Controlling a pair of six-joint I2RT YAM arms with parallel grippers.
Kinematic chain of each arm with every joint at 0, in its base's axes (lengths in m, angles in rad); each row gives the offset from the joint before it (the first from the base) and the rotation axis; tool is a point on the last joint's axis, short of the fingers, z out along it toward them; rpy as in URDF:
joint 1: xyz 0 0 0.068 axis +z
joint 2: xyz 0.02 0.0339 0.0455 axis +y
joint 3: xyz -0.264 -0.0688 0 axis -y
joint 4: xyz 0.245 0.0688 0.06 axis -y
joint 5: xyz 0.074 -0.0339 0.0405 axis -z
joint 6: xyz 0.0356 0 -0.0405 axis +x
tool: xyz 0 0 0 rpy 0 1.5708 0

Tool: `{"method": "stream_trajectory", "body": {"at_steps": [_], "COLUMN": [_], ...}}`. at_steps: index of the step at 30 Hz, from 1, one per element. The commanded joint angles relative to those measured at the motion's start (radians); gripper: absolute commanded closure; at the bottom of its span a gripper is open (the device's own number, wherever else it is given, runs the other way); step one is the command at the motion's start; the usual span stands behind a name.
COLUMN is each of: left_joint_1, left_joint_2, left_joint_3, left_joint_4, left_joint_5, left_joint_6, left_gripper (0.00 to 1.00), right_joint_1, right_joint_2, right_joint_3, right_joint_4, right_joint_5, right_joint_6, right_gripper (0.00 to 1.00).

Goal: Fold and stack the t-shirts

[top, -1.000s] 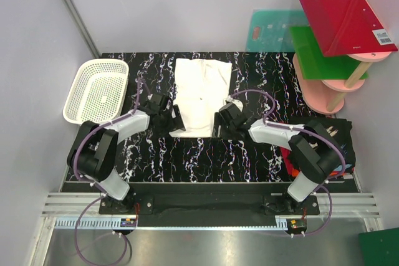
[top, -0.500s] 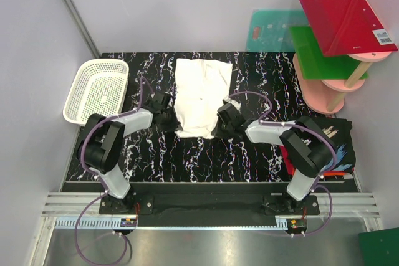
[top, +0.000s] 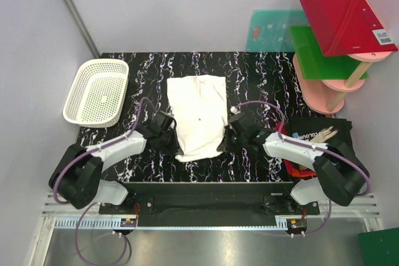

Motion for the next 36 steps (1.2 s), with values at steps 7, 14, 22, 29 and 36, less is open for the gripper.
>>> {"method": "stream_trajectory", "body": {"at_steps": [7,14,22,29,36], "left_joint_1": [-0.012,0.027,0.110,0.208,0.288], "left_joint_2": [-0.154,0.052,0.295,0.415,0.513], "left_joint_3": [0.329,0.514,0.707,0.871,0.997], "left_joint_4": [-0.312,-0.321,-0.309,-0.322,-0.332], "left_joint_5": [-0.171,-0.184,-0.122,-0.020,0.036], "left_joint_6": [0.075,0.100,0.134,0.166,0.166], "left_gripper": [1.00,1.00,1.00,0.99,0.95], "right_joint_1": [0.001,-0.023,-0.117,-0.160,-0.198], "right_joint_2": [-0.131,0.055,0.311,0.452,0.628], "right_joint_3": [0.180,0.383,0.604,0.776,0.959], "right_joint_4": [-0.109,-0.107,-0.069,-0.063,-0.058], "right_joint_5": [0.155,0.274,0.285,0.229,0.175], "right_joint_6": [-0.168,-0.334,-0.414,-0.460,-0.478], "right_gripper": [1.00,0.98,0.96,0.92,0.89]}}
